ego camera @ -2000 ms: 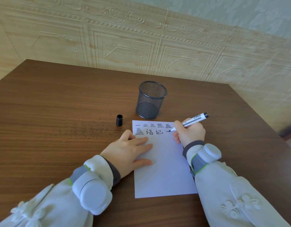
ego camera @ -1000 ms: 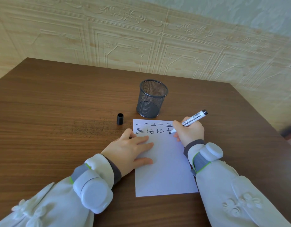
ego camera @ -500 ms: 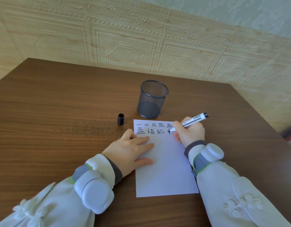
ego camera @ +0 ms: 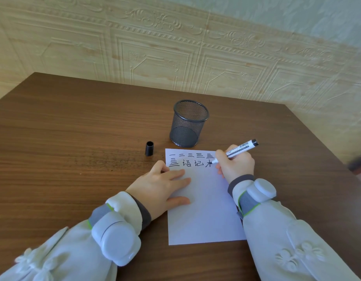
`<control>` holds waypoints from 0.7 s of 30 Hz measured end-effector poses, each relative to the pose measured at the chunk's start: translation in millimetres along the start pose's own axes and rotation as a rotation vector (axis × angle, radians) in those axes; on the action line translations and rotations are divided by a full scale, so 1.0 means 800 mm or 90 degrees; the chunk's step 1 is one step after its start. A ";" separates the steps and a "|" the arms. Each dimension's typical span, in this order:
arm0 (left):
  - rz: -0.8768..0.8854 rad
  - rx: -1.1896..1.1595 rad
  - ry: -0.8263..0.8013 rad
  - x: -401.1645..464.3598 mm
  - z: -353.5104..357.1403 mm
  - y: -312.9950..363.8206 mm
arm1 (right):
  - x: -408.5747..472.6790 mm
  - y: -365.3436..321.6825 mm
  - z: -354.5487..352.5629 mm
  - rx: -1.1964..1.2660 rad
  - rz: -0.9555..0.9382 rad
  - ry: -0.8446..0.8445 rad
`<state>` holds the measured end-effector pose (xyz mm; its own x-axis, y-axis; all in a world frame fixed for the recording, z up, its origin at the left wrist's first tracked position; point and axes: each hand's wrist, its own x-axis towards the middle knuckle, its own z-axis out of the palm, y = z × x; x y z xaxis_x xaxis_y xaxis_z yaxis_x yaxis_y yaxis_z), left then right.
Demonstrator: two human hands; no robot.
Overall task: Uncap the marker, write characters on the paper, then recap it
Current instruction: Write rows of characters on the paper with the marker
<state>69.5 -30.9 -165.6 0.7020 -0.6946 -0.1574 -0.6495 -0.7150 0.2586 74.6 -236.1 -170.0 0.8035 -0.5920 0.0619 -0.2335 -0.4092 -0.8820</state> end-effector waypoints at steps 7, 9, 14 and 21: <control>0.001 0.013 0.006 0.000 0.002 0.001 | 0.003 0.001 -0.002 -0.042 -0.002 0.055; -0.002 0.011 0.000 0.000 0.002 0.001 | 0.003 0.000 -0.003 -0.034 -0.002 0.047; -0.003 0.006 -0.009 0.001 0.001 0.001 | 0.000 0.000 -0.002 -0.004 -0.014 0.013; 0.002 0.010 -0.008 0.001 0.001 0.001 | -0.001 0.000 -0.001 -0.031 -0.036 -0.017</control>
<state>69.2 -31.9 -166.3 0.6963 -0.6977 -0.1684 -0.6564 -0.7140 0.2439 73.7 -236.5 -169.8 0.8304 -0.5485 0.0982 -0.2129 -0.4752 -0.8537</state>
